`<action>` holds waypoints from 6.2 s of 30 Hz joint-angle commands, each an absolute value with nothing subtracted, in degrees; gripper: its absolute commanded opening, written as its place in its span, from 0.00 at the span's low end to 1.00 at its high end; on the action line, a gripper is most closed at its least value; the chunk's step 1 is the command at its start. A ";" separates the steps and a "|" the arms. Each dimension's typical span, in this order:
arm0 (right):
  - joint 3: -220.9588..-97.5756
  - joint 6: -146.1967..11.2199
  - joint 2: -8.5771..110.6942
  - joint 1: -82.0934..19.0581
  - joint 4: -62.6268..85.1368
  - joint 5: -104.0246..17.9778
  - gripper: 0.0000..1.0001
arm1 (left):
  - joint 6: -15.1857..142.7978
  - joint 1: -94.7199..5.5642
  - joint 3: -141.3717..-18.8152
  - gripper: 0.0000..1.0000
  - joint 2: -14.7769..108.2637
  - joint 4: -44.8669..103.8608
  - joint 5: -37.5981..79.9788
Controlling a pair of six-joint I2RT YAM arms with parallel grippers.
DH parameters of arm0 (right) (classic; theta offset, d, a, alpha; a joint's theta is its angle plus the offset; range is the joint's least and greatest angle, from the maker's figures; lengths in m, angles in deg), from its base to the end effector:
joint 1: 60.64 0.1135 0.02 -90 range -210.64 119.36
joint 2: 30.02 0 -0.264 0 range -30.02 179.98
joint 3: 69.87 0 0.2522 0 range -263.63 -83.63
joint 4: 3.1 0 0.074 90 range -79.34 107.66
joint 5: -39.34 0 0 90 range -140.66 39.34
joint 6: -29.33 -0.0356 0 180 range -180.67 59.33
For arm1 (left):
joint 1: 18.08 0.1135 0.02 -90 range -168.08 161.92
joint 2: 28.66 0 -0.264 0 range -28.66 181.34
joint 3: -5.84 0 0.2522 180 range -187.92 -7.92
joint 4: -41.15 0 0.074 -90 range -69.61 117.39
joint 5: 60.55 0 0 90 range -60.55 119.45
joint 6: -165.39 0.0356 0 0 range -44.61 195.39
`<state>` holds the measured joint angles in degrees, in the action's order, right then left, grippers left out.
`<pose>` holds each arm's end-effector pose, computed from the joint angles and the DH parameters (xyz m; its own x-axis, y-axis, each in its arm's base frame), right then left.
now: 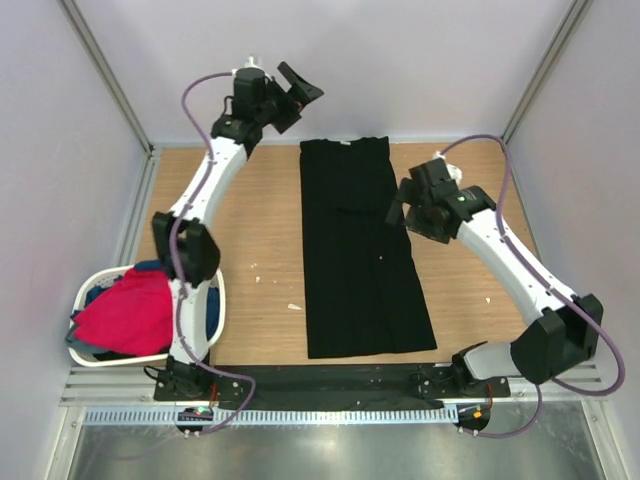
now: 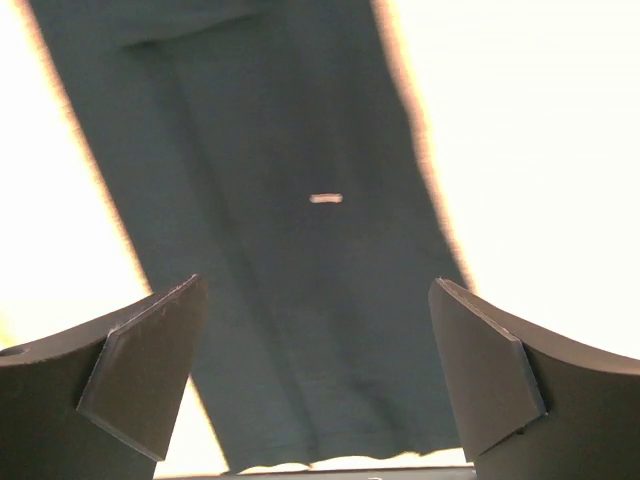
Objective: Fold and stack the t-shirts
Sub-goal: Fold the tshirt
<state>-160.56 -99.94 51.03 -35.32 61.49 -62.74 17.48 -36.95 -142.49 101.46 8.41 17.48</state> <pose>0.2654 0.1173 0.3274 -0.7688 0.3210 -0.5530 0.2288 0.9457 0.2309 0.5039 -0.1800 0.3669 -0.5551 -0.6861 -0.4702 0.0679 0.5260 -0.8478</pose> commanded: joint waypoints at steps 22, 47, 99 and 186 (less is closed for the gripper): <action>-137.33 -86.79 41.52 -64.33 51.70 -55.15 1.00 | -7.13 -82.40 -74.71 0.75 67.29 9.73 33.32; -139.44 -84.32 38.71 -66.97 52.58 -51.63 1.00 | -19.35 -94.28 -86.67 0.54 83.31 3.14 38.51; -139.27 -84.40 39.94 -66.97 52.67 -47.06 1.00 | -19.36 -95.51 -82.99 0.00 76.90 -2.40 40.44; -131.62 -84.05 38.09 -66.97 50.56 -39.94 1.00 | 18.26 -63.96 -117.61 0.37 101.15 -5.22 35.60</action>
<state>-131.40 -84.75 38.60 -66.78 51.43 -40.77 17.43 -65.21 -115.34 100.94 -6.69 34.40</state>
